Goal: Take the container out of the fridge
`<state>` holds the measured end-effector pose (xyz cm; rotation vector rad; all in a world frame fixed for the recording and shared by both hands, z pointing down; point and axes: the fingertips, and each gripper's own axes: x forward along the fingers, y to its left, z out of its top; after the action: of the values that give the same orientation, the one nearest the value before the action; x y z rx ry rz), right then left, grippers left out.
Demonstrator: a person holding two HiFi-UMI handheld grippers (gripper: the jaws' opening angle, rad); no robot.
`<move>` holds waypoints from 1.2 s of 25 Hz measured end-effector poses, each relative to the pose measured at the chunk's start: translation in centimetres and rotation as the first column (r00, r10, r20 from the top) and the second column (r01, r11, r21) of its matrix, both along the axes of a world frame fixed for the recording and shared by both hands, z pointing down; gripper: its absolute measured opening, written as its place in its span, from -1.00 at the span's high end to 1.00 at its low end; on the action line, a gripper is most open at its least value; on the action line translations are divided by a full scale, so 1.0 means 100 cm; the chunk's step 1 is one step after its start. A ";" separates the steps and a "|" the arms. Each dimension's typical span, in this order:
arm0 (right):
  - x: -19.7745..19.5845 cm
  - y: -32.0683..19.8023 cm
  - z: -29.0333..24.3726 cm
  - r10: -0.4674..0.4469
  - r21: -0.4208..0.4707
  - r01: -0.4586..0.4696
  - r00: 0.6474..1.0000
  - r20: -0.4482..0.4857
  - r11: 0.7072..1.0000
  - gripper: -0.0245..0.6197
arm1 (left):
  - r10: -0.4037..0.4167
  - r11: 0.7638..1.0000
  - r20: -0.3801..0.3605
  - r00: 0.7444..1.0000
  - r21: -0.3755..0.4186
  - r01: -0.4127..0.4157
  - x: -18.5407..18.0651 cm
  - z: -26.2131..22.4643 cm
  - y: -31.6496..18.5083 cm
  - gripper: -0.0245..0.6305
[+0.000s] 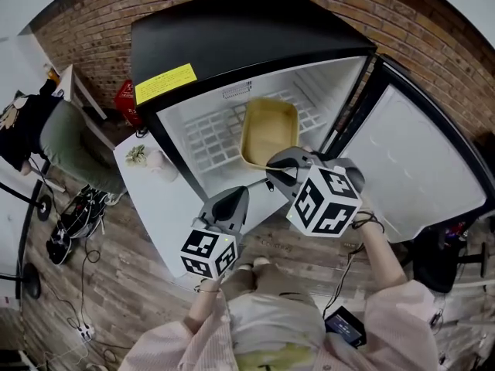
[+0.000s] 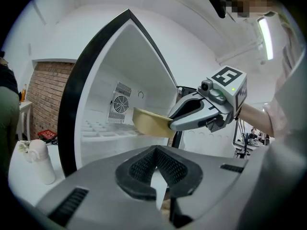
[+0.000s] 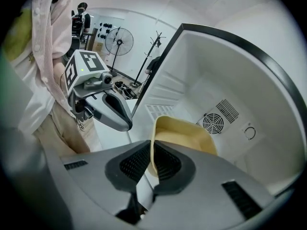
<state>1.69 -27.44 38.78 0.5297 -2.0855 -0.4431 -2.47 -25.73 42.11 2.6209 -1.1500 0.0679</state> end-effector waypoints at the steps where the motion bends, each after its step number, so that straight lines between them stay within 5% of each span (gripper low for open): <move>1: 0.002 0.002 0.000 0.012 0.003 -0.012 1.000 0.005 1.000 0.85 | 0.007 1.000 0.001 1.000 0.000 -0.007 0.000 0.000 0.001 0.95; 19: 0.051 0.047 0.012 0.236 0.028 -0.238 0.970 0.063 0.971 0.85 | 0.089 0.996 0.013 0.996 0.005 -0.089 0.010 0.006 0.013 0.95; 30: 0.059 0.074 0.029 0.267 -0.016 -0.267 0.959 0.096 0.964 0.85 | 0.091 0.996 0.022 0.996 -0.001 -0.090 0.019 0.009 0.015 0.95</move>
<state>7.63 -20.03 41.66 0.8335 -2.0676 -0.2610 -0.55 -24.22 42.98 2.6778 -1.0379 0.1160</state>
